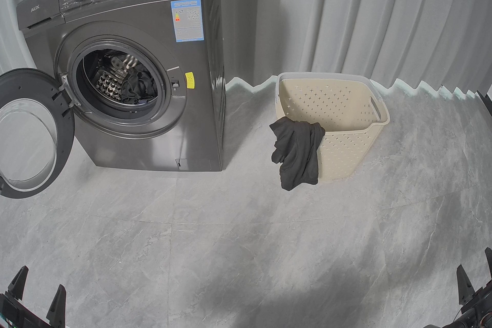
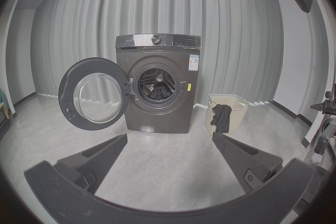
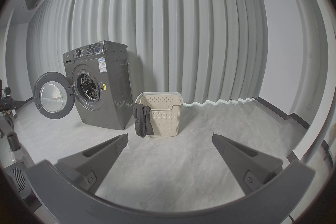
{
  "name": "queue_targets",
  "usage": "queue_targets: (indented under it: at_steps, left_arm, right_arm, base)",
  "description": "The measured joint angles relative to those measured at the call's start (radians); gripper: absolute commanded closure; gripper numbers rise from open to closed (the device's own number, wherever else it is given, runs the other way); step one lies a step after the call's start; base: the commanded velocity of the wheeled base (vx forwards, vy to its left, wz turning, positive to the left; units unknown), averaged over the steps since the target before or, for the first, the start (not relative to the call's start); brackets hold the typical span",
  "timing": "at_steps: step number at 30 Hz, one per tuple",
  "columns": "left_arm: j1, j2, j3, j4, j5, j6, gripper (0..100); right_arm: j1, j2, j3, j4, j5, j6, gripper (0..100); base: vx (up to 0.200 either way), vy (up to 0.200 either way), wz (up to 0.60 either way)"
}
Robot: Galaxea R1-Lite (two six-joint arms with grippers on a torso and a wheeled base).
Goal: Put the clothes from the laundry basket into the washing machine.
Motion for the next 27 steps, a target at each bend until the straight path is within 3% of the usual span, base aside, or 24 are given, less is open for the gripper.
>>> queue_targets:
  at_steps: [15,24,27]
  left_arm:
    - [0.0,0.001,0.0,0.0,0.0,0.0,0]
    - [0.0,0.001,0.0,0.0,0.001,0.0,0]
    - [0.0,0.001,0.0,0.0,0.001,0.001,0]
  right_arm:
    - [-0.001,0.001,0.0,0.0,0.0,-0.001,0]
    - [-0.001,0.001,0.0,-0.001,0.006,-0.003,0]
    - [-0.001,0.001,0.0,0.0,0.006,-0.003,0]
  base:
    - [0.2,0.0,0.0]
    - [0.0,0.0,0.0]
    - [0.0,-0.2,0.0]
